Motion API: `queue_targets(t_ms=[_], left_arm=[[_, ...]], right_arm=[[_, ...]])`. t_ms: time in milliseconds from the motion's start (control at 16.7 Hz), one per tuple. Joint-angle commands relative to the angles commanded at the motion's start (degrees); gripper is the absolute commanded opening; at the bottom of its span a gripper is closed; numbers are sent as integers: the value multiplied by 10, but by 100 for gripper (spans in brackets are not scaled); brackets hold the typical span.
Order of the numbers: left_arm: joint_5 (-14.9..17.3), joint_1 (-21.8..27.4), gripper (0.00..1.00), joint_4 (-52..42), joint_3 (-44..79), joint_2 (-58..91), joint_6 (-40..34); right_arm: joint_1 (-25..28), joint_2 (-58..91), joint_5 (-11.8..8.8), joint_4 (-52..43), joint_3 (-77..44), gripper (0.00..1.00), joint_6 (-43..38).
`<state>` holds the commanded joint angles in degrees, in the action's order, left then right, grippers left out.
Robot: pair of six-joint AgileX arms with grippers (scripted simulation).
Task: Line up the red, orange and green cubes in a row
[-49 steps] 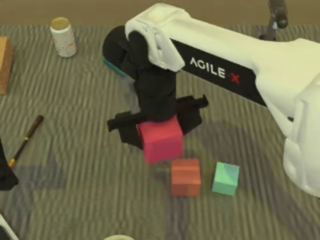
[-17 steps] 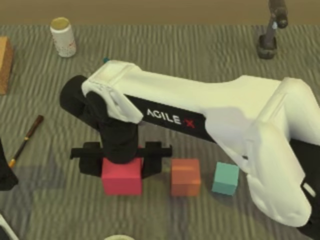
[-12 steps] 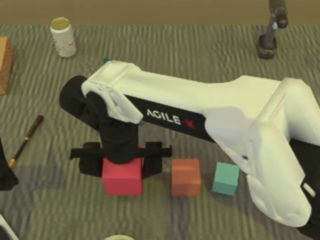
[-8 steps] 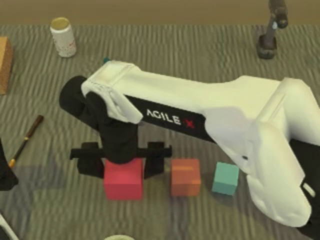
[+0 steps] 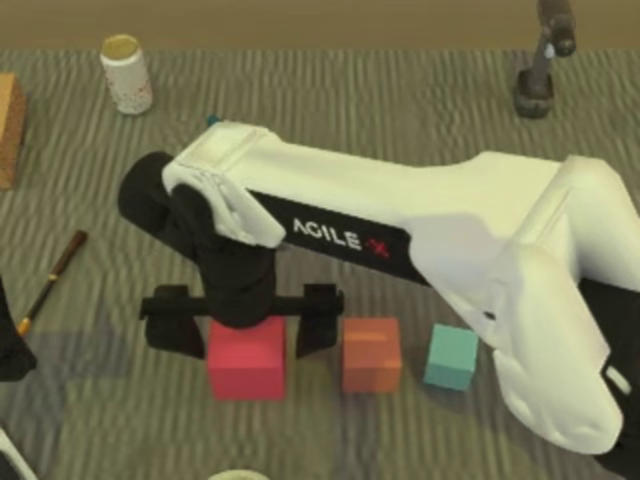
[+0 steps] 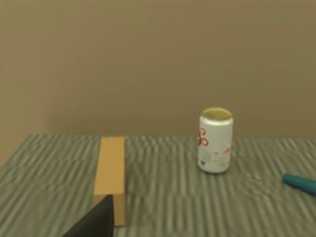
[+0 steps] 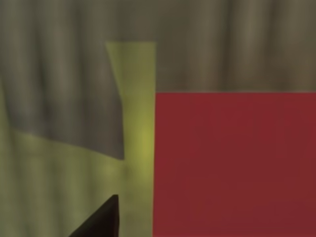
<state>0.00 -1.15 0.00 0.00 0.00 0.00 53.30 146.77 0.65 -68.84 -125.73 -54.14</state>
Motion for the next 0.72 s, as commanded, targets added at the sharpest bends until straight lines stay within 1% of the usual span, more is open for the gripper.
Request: queue_targets(t_ms=[240,600,720], left_arm=[[0,0,100,0,0,0,0],[0,0,100,0,0,0,0],[0,0,100,0,0,0,0]], right_arm=[[-1,1,0,-23,-23,100,0],[3,4,0,-142,-145,100,0],[3,3,0,-161,-164,100,0]])
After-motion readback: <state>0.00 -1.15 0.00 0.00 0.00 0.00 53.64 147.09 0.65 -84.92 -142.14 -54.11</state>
